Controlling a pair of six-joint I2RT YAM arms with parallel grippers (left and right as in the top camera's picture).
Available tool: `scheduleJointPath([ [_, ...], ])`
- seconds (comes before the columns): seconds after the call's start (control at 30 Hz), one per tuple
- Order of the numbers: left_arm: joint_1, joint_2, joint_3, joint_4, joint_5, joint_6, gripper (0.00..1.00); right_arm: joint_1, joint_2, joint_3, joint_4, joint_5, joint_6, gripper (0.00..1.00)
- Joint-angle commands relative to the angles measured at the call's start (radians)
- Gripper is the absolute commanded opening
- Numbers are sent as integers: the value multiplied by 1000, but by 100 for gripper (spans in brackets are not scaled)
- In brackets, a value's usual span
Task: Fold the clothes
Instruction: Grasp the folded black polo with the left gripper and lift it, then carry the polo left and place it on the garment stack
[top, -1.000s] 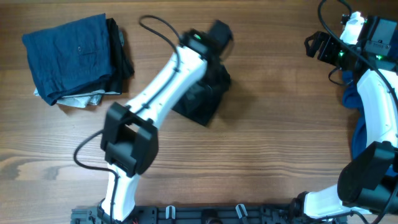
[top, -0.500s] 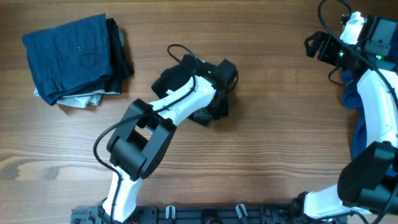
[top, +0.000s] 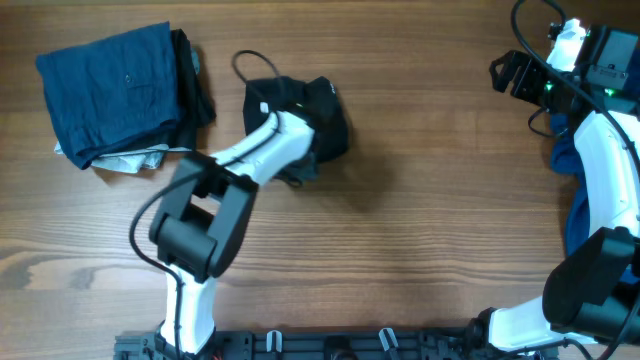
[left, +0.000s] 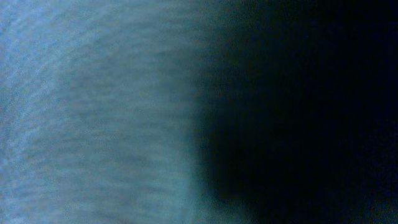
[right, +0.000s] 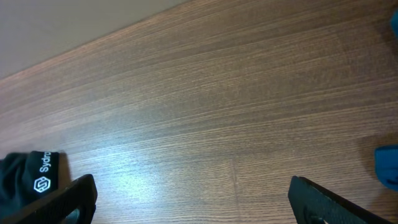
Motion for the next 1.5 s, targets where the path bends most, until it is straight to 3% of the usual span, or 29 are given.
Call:
scheduleJointPath([
  [0.0, 42, 7, -26, 4, 145, 59, 16, 3, 12, 4, 0, 5, -10, 100],
  [0.1, 30, -108, -4, -9, 343, 106, 22, 3, 12, 4, 0, 5, -11, 100],
  [0.13, 31, -166, 2, -7, 360, 105, 28, 3, 12, 4, 0, 5, -11, 99],
  [0.17, 37, -226, 8, 2, 359, 105, 51, 3, 12, 4, 0, 5, -11, 99],
  [0.2, 45, -268, 11, 16, 359, 106, 100, 3, 12, 4, 0, 5, -11, 99],
  [0.33, 128, -425, 11, 109, 360, 101, 100, 3, 12, 4, 0, 5, -11, 99],
  [0.43, 199, -443, 11, 134, 360, 102, 100, 3, 12, 4, 0, 5, -10, 99],
  [0.63, 243, -316, 9, 207, 385, 72, 100, 3, 12, 4, 0, 5, -10, 99],
  [0.77, 250, -196, 9, 208, 383, -18, 100, 3, 12, 4, 0, 5, -11, 100],
  [0.93, 234, -79, 9, 205, 388, -18, 100, 3, 12, 4, 0, 5, -11, 99],
  [1.17, 222, -57, 6, 195, 262, -16, 100, 3, 12, 4, 0, 5, -11, 100],
  [1.47, 215, -55, -76, 223, 257, -26, 99, 3, 12, 4, 0, 5, -11, 99],
])
